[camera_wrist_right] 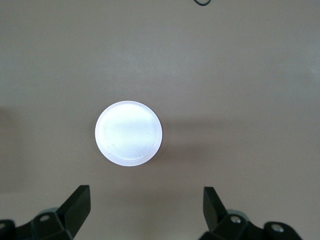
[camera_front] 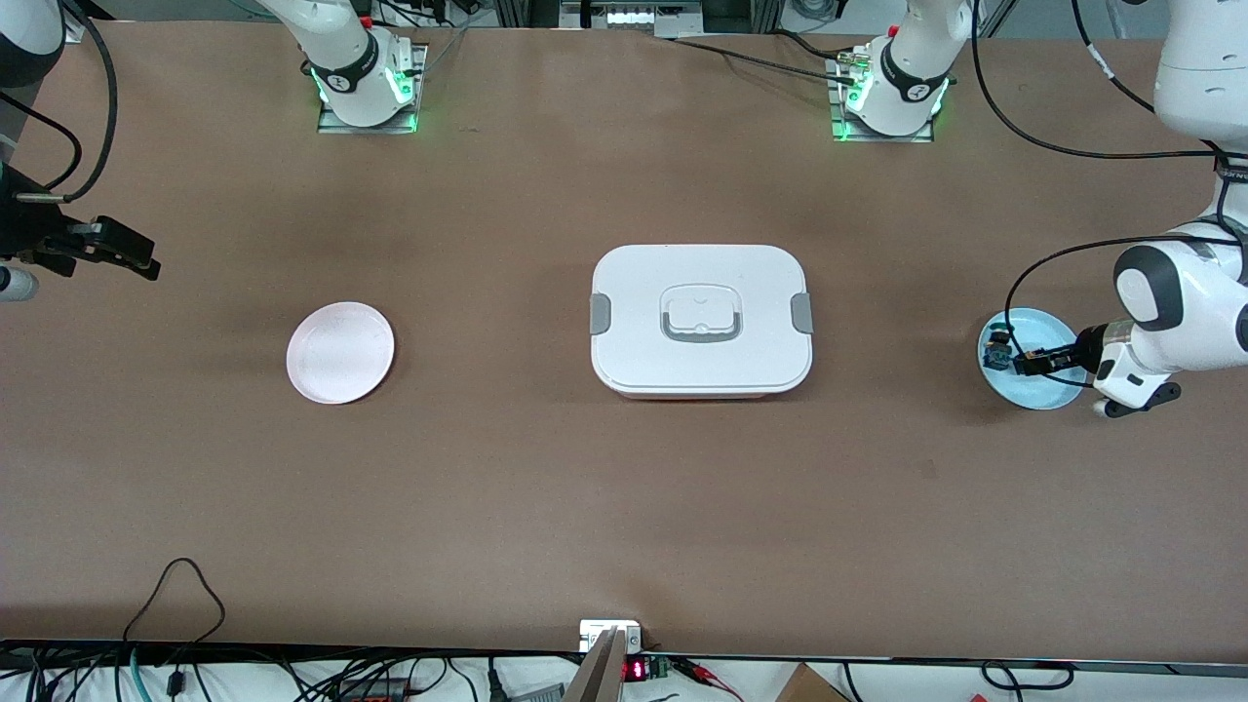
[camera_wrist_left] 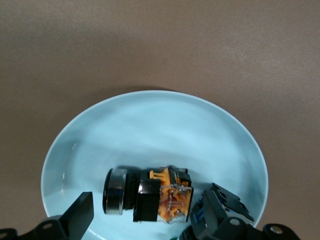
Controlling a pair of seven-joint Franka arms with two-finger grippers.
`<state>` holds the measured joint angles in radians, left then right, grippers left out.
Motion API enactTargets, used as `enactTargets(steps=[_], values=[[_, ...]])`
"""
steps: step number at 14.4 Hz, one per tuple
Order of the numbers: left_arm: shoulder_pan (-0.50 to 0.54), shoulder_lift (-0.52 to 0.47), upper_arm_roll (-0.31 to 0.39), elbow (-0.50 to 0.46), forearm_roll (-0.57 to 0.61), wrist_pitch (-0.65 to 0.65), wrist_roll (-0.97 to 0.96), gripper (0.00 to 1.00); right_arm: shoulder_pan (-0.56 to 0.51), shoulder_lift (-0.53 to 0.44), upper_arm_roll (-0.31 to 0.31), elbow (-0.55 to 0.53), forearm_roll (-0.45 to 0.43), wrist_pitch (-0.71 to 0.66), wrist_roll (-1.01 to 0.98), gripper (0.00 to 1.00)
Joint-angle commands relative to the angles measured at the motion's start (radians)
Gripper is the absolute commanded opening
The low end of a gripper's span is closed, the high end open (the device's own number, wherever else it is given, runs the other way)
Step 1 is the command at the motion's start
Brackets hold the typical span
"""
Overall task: Transfer orange switch to right arm and place
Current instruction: 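Close the left gripper on the orange switch and lift it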
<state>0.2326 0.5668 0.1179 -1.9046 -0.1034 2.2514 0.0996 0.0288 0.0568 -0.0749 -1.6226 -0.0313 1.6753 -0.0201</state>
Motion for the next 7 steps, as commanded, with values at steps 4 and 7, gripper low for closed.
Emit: enactTargets(steps=[4,7], values=[[0.01,0.025,-0.003,0.022,-0.032,0.007,0.049,0.95,-0.007,-0.009,0.003,0.004,0.014,-0.012,-0.011,1.0],[0.008,0.025,-0.001,0.021,-0.019,-0.003,0.072,0.58,-0.007,-0.009,0.003,0.004,0.014,-0.012,-0.011,1.0]])
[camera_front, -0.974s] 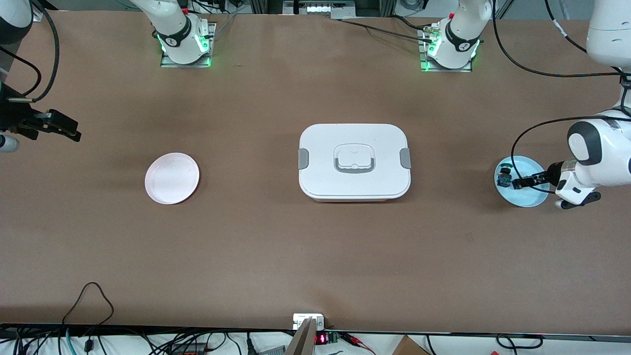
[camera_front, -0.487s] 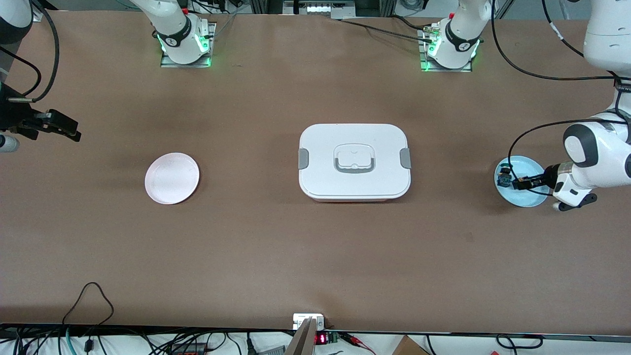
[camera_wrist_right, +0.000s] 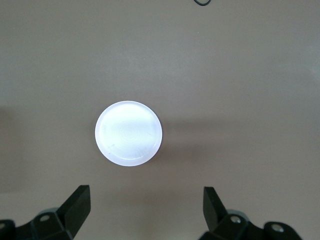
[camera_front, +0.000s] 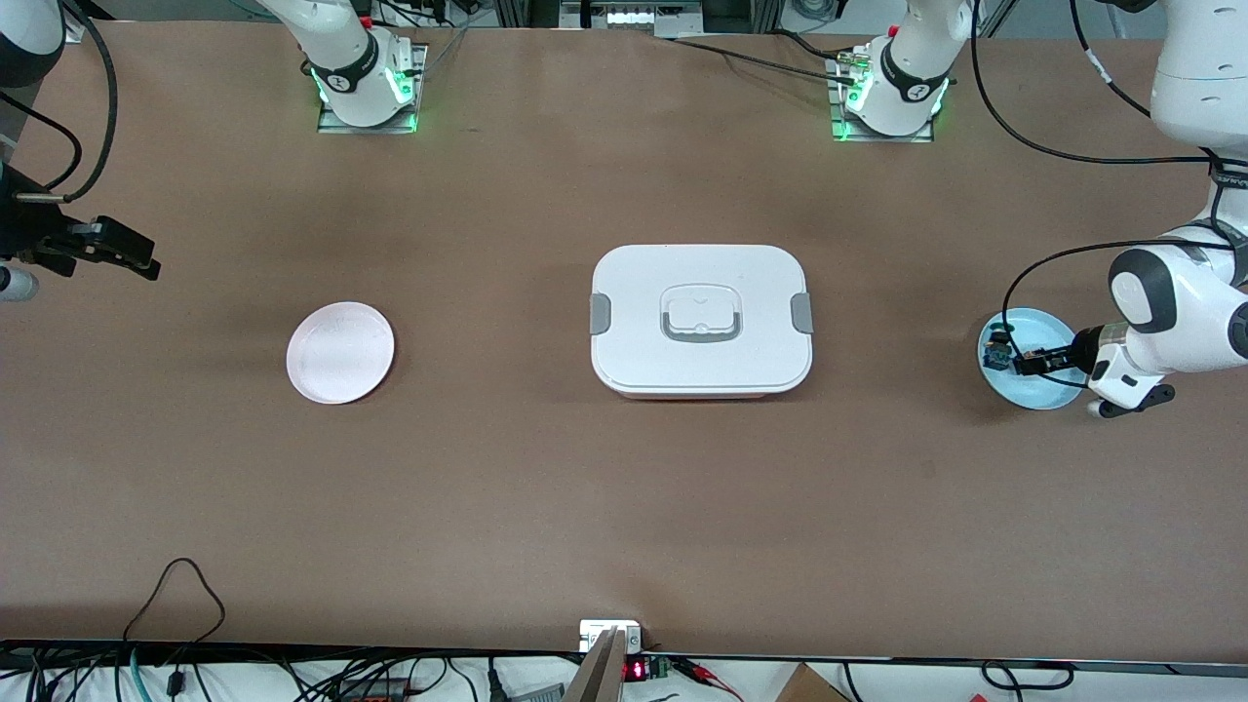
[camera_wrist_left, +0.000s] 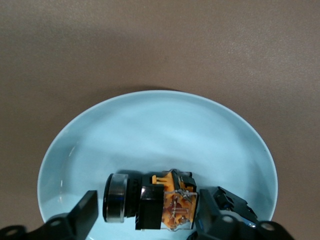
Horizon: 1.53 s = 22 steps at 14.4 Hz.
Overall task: Transfer orange switch to right arm and place
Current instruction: 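Close the left gripper on the orange switch and lift it, then carry the orange switch with the left gripper over the white box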
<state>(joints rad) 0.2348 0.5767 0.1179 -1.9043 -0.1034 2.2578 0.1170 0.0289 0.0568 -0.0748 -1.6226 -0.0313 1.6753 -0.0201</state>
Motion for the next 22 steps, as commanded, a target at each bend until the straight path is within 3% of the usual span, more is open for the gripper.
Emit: enactTargets(steps=[1,4,6,11,16,19,22], values=[[0.005,0.014,-0.001,0.021,-0.019,-0.014,0.067,0.57,-0.007,-0.009,0.003,0.003,0.014,-0.011,-0.011,1.0],[0.008,0.003,-0.001,0.033,-0.019,-0.036,0.116,0.47,-0.007,-0.009,0.003,0.004,0.014,-0.011,-0.011,1.0],[0.006,-0.043,-0.003,0.054,-0.019,-0.122,0.128,0.43,-0.007,-0.009,0.003,0.003,0.014,-0.012,-0.011,1.0],[-0.012,-0.06,-0.009,0.31,-0.013,-0.459,0.226,0.31,-0.007,-0.009,0.003,0.003,0.014,-0.012,-0.011,1.0],[0.004,-0.067,-0.217,0.47,-0.041,-0.809,0.337,0.18,-0.007,-0.009,0.003,0.003,0.014,-0.009,-0.011,1.0],[-0.003,-0.08,-0.29,0.487,-0.174,-0.84,0.337,0.15,-0.007,-0.009,0.003,0.003,0.014,-0.011,-0.011,1.0],[0.006,-0.08,-0.362,0.487,-0.397,-0.839,0.358,0.15,-0.007,-0.009,0.003,0.003,0.014,-0.012,-0.011,1.0]])
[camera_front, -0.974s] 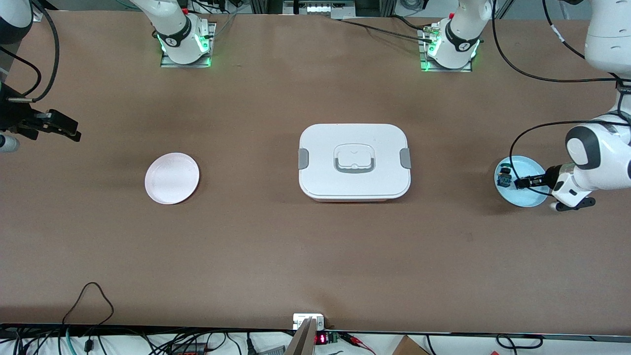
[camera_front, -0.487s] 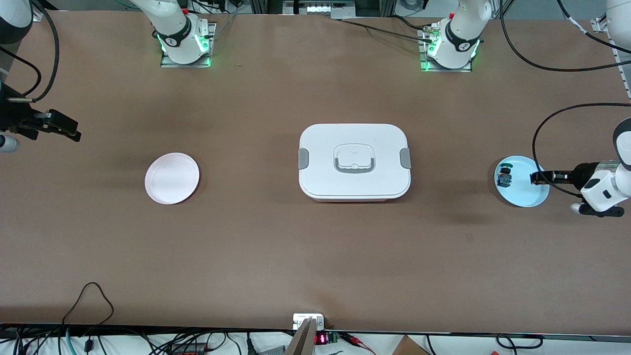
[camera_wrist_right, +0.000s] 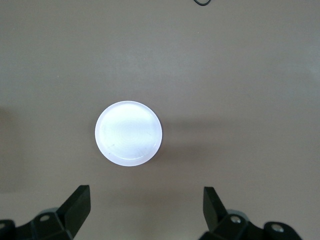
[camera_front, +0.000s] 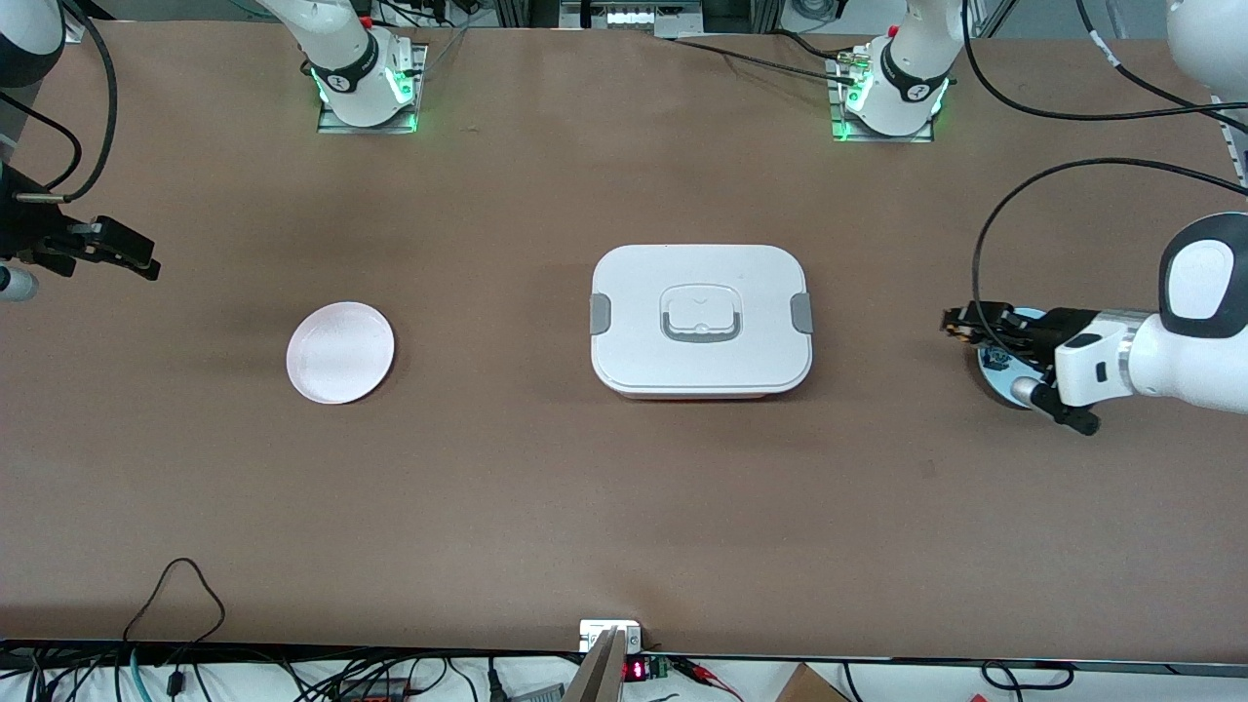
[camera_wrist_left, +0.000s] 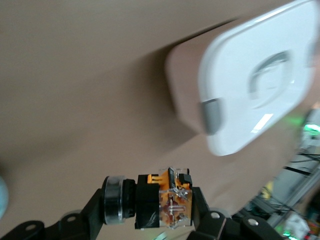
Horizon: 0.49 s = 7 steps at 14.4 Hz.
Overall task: Transfer orange switch to right arm and place
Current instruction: 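Carry the orange switch with the left gripper over the white box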
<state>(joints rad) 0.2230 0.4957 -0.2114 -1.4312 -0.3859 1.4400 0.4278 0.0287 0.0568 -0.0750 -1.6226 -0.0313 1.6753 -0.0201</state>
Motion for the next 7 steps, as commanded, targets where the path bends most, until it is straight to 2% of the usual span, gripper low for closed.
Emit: enactTargets(steps=[1,2,4,6,7], values=[[0.013,0.0,-0.06,0.014,-0.187,-0.016,0.049,0.13,-0.007,-0.009,0.003,0.003,0.014,-0.012,-0.011,1.0],[0.015,-0.003,-0.098,0.014,-0.238,-0.015,0.049,0.1,-0.007,-0.009,0.003,0.003,0.014,-0.012,-0.012,1.0],[0.022,-0.003,-0.176,0.002,-0.412,-0.016,0.051,0.08,-0.007,-0.009,0.003,0.003,0.014,-0.014,-0.012,1.0],[0.001,0.0,-0.203,0.003,-0.558,0.005,0.051,0.09,-0.007,-0.009,0.003,0.003,0.014,-0.014,-0.012,1.0],[-0.001,-0.002,-0.221,0.005,-0.592,0.013,0.064,0.1,-0.007,-0.009,0.003,0.003,0.014,-0.014,-0.011,1.0]])
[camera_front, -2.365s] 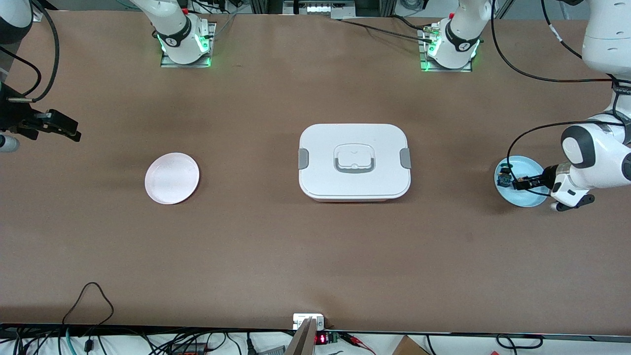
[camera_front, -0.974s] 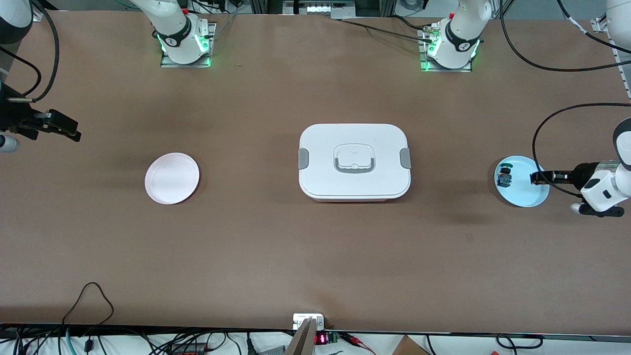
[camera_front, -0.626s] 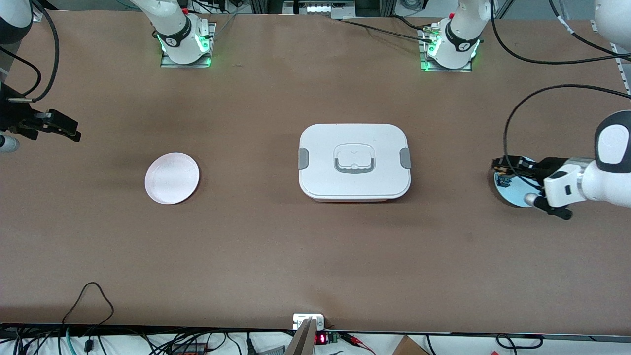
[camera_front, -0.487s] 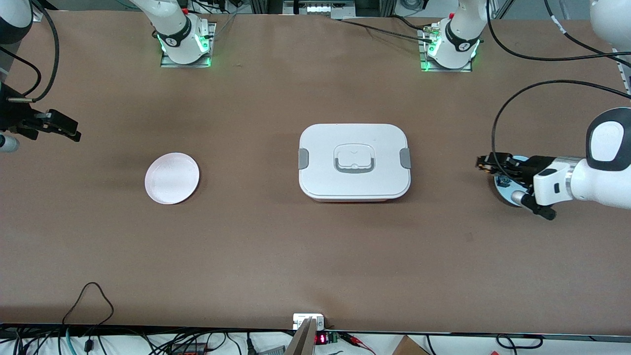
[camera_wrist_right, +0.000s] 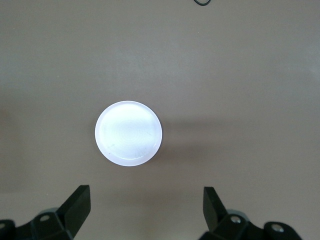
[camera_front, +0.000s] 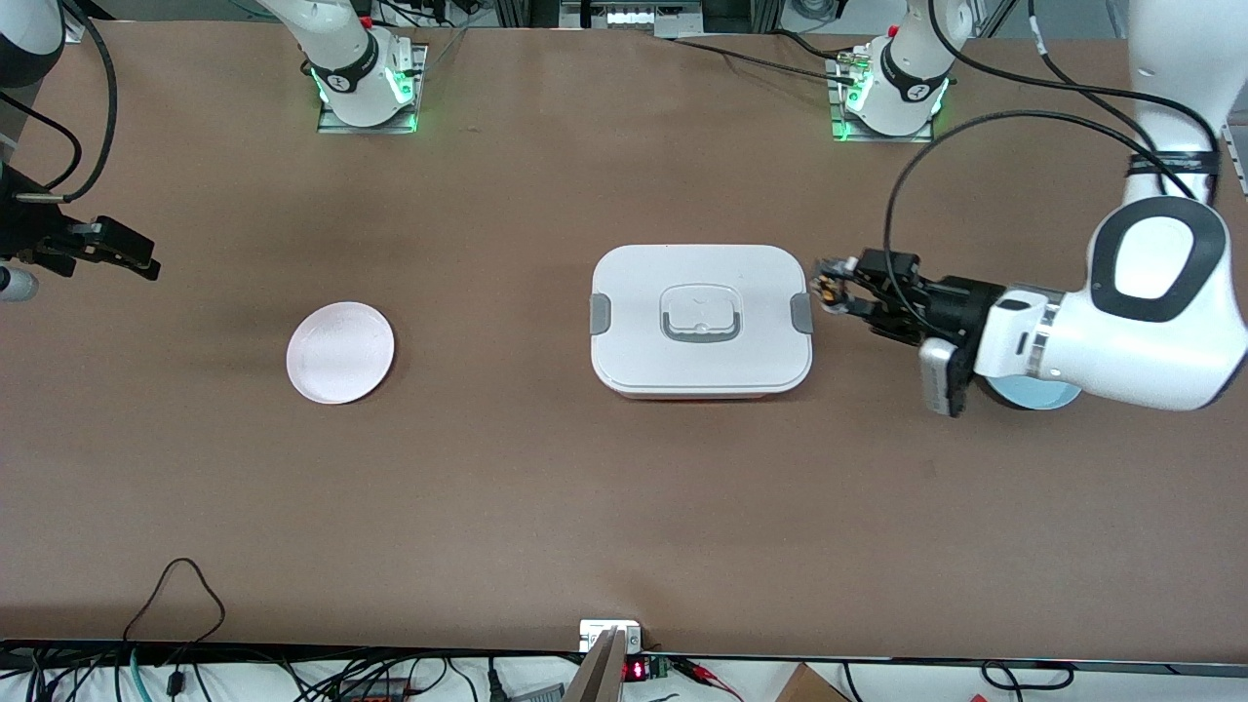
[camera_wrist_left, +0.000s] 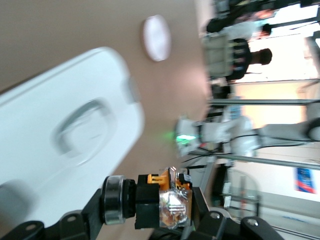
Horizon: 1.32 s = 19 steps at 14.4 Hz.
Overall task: Transfer orange switch to right arm and place
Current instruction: 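Carry the orange switch with the left gripper over the white box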
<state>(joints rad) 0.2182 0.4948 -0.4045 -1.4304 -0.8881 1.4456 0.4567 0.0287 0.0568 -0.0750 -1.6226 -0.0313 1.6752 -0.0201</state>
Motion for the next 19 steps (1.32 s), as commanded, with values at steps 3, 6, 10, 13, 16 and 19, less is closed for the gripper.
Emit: enactTargets(steps=[3,6,10,13,16,19], values=[[0.003,0.002,-0.104,-0.007,-0.139,0.143,0.254,0.1,-0.004,-0.009,0.004,0.003,0.016,-0.015,-0.003,1.0],[0.0,0.004,-0.239,-0.044,-0.163,0.402,0.376,0.09,-0.004,-0.008,0.006,0.001,0.024,-0.012,-0.009,1.0],[-0.038,0.033,-0.396,-0.068,-0.219,0.709,0.526,0.05,0.004,-0.003,0.006,0.004,0.037,-0.014,-0.014,1.0],[-0.076,0.056,-0.398,-0.07,-0.229,0.737,0.603,0.05,0.007,0.008,0.006,0.004,0.044,-0.011,-0.012,1.0],[-0.103,0.054,-0.399,-0.1,-0.267,0.797,0.706,0.02,0.002,0.009,0.003,0.003,0.057,-0.017,-0.02,1.0],[-0.125,0.053,-0.428,-0.131,-0.288,0.93,0.812,0.02,0.002,0.012,0.003,0.003,0.215,-0.066,-0.024,1.0]])
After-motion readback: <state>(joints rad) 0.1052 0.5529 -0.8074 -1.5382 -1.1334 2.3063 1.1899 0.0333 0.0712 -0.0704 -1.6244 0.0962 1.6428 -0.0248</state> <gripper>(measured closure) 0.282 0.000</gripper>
